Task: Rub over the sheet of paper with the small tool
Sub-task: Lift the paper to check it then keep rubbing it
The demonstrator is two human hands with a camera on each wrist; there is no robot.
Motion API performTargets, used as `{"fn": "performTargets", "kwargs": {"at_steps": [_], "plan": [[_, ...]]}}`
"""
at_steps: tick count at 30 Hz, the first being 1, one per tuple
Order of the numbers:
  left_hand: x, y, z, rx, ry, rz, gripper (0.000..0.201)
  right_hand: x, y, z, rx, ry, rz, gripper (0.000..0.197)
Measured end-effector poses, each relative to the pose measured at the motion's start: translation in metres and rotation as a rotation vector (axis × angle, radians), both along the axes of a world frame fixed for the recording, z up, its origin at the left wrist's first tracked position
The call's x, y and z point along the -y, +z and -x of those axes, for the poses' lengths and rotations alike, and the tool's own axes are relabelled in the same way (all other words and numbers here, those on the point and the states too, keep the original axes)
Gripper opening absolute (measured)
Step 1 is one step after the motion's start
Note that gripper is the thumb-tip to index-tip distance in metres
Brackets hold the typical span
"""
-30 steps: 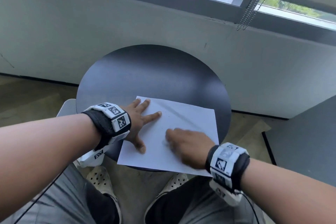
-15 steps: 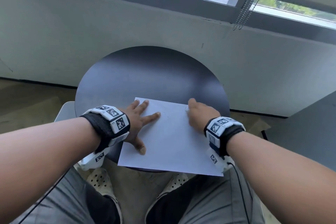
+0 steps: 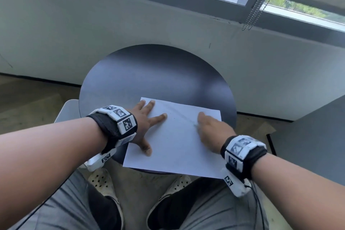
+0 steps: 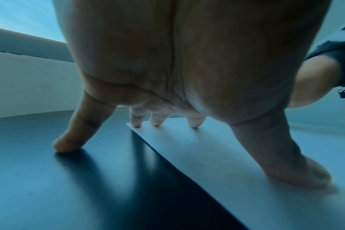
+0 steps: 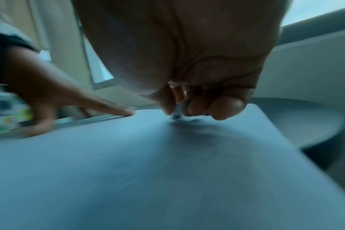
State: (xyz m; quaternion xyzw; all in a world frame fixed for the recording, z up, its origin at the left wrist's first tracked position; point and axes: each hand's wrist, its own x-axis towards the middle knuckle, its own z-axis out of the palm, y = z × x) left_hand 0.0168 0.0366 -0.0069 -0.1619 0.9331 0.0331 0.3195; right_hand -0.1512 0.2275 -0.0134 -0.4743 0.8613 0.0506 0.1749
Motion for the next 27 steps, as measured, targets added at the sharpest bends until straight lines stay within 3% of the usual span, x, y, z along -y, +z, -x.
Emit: {"fn": "performTargets", "kwargs": {"at_steps": [3, 5, 9, 11, 16, 18, 20, 23, 26, 27], "plan": [[0.004, -0.001, -0.002, -0.004, -0.001, 0.001, 0.131, -0.009, 0.001, -0.059, 0.083, 0.326, 0.054, 0.007], [0.006, -0.001, -0.003, 0.000, 0.001, 0.003, 0.131, -0.016, -0.001, -0.069, 0.059, 0.462, 0.072, 0.009], [0.003, 0.000, -0.004, -0.007, 0.002, -0.009, 0.129, -0.015, -0.007, 0.002, -0.103, 0.198, 0.008, 0.023], [0.001, 0.001, -0.003, -0.010, 0.003, -0.008, 0.129, -0.016, -0.005, 0.010, -0.125, 0.131, 0.019, 0.021], [0.004, 0.001, -0.004, 0.002, 0.025, -0.008, 0.129, -0.028, 0.002, -0.059, 0.052, 0.418, 0.064, 0.012], [0.006, 0.002, -0.006, 0.005, 0.042, -0.008, 0.129, -0.024, 0.003, -0.039, 0.028, 0.321, 0.059, 0.014], [0.006, 0.003, -0.007, -0.007, 0.036, 0.013, 0.128, -0.018, 0.001, 0.000, -0.019, 0.111, 0.035, 0.004], [0.004, 0.005, -0.008, -0.034, 0.007, 0.034, 0.123, -0.012, 0.005, 0.048, -0.049, -0.098, 0.033, 0.009], [0.002, 0.006, -0.014, -0.078, 0.004, 0.019, 0.118, -0.009, 0.013, 0.062, -0.073, -0.201, 0.033, 0.010], [0.003, 0.006, -0.017, -0.095, 0.013, 0.003, 0.114, -0.007, 0.016, 0.063, -0.120, -0.210, 0.017, 0.019]]}}
